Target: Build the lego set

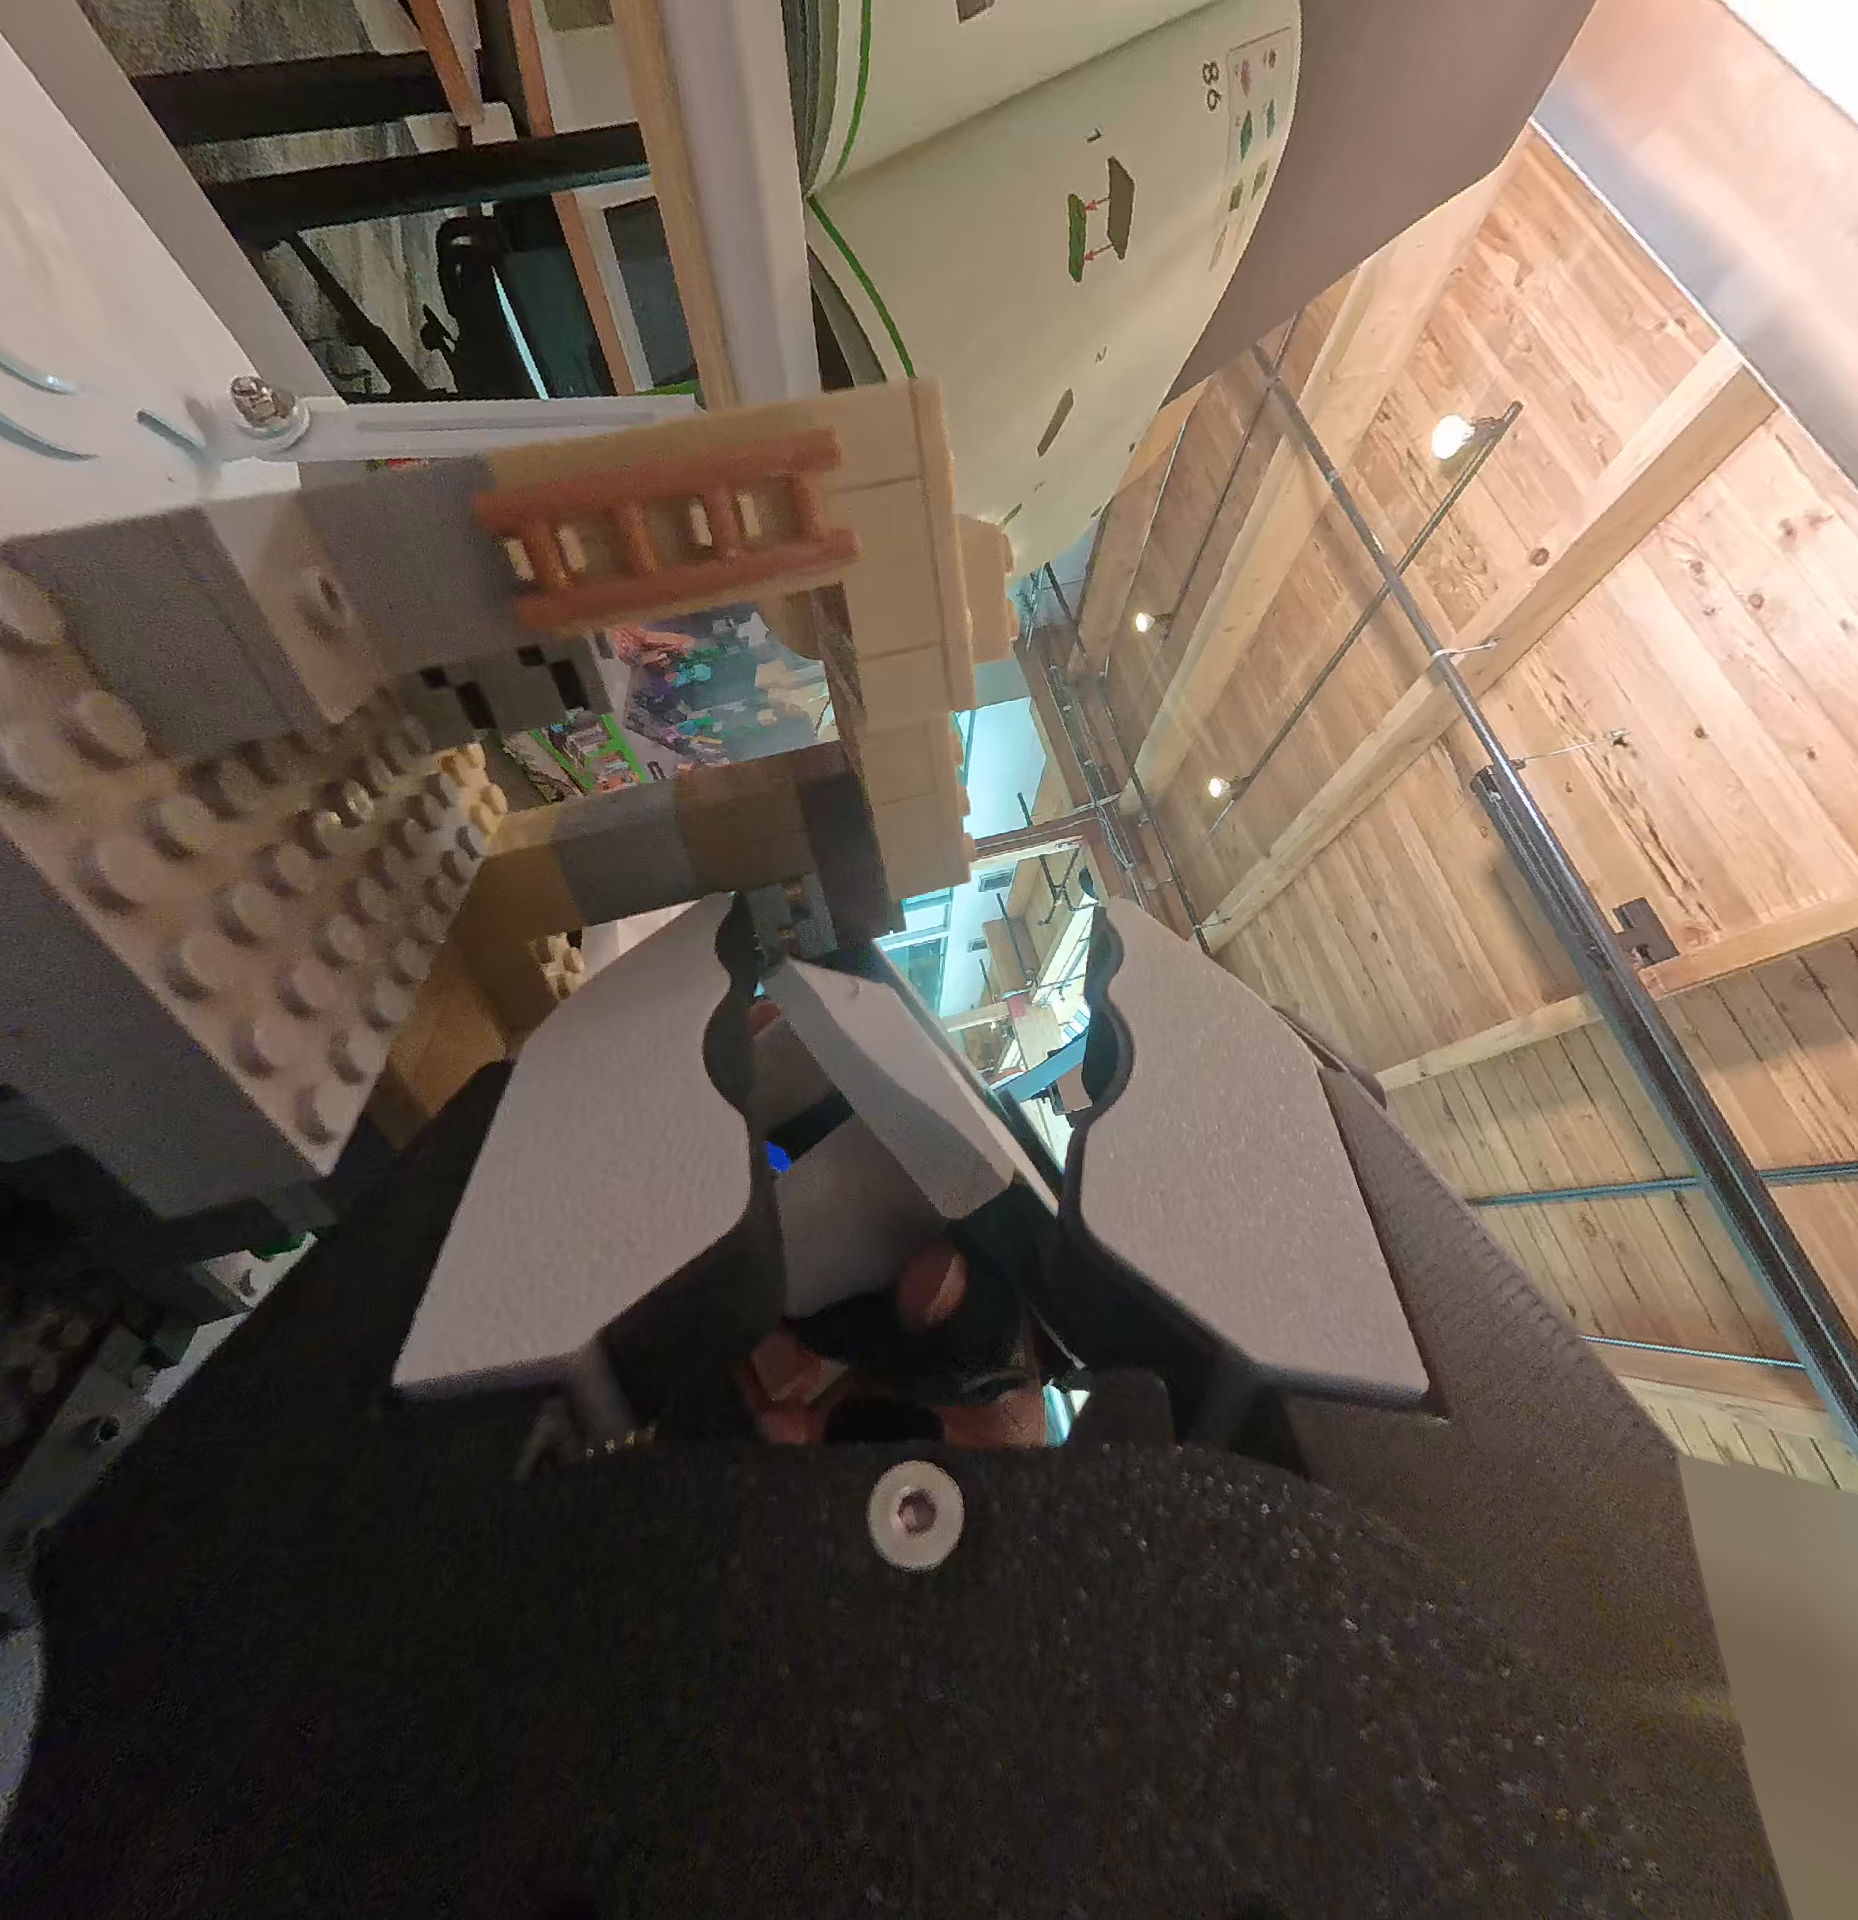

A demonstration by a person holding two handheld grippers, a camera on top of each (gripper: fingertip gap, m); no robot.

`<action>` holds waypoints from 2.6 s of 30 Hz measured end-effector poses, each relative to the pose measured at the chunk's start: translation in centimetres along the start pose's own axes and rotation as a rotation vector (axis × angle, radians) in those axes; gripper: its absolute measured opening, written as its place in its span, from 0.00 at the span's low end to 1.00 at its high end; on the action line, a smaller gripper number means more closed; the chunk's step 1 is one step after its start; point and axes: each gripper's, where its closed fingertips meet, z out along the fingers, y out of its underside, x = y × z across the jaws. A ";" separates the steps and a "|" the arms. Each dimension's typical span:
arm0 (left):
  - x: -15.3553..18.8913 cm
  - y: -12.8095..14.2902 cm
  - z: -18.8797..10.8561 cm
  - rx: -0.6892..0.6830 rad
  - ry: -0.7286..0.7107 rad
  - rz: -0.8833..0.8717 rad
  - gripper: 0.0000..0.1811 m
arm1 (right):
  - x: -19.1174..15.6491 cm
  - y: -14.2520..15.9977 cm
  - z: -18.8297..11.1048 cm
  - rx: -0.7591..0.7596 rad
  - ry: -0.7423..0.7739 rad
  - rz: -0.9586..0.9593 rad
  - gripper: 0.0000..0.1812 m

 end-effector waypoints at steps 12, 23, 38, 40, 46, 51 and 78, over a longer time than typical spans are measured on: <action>-0.2 0.0 -0.1 -0.007 0.031 0.013 0.31 | -0.4 -0.9 -2.1 -0.042 -0.500 0.582 0.33; -0.3 0.2 0.1 -0.022 0.057 0.017 0.30 | -1.2 -0.5 -0.9 -0.303 -0.835 0.794 0.33; -0.5 -0.2 0.0 -0.020 0.064 0.036 0.29 | -0.6 -1.4 0.0 -0.427 -0.871 0.821 0.22; -0.5 -0.3 -0.1 -0.021 0.066 0.041 0.29 | -0.5 -1.2 0.3 -0.430 -0.862 0.833 0.18; -0.5 -0.5 -0.3 -0.024 0.067 0.050 0.28 | -0.7 -1.3 0.6 -0.391 -0.879 0.886 0.18; -0.3 0.0 -0.9 -0.084 0.062 0.072 0.28 | -1.2 -1.0 0.2 -0.331 -0.823 0.922 0.17; 1.6 6.3 -7.4 -0.443 0.089 0.071 0.28 | -7.2 1.4 -5.1 -0.004 -0.527 1.114 0.15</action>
